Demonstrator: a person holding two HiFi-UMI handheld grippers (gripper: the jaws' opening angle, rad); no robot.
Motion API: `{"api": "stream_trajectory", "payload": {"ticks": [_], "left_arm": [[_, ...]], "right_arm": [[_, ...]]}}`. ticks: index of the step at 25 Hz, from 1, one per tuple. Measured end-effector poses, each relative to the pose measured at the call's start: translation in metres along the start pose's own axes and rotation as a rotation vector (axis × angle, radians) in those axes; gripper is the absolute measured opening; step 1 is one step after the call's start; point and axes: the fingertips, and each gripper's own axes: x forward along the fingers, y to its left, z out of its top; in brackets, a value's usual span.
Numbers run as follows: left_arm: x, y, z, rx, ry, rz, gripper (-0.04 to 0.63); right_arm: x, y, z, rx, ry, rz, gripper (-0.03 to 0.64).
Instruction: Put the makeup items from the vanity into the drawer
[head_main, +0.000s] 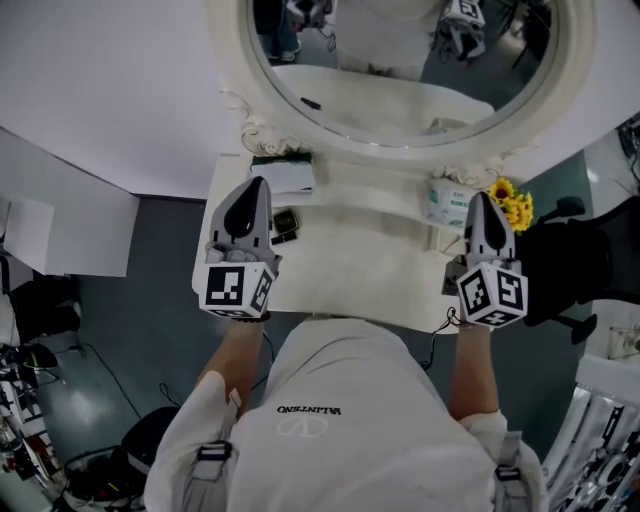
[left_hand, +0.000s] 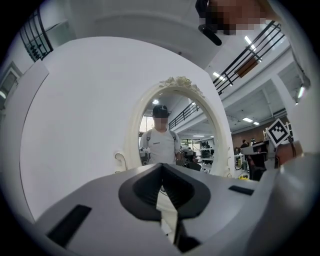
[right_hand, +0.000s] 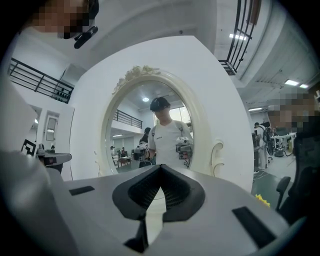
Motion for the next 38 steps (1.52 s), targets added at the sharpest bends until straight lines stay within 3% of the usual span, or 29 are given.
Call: {"api": "stream_trajectory", "payload": {"ticks": [5,38], "left_arm": [[0.002,0.003,-0.004,-0.031,0.003,0.006,0.000],[0.017,-0.023,-0.024,-0.062,0.051,-0.079,0.000]], "right_arm": [[-0.002,-0.002,-0.002,0.009,0.001,-0.011,0.009],[-0.010,-0.005,-0.009,0.031,0.033,-0.042,0.008]]}}
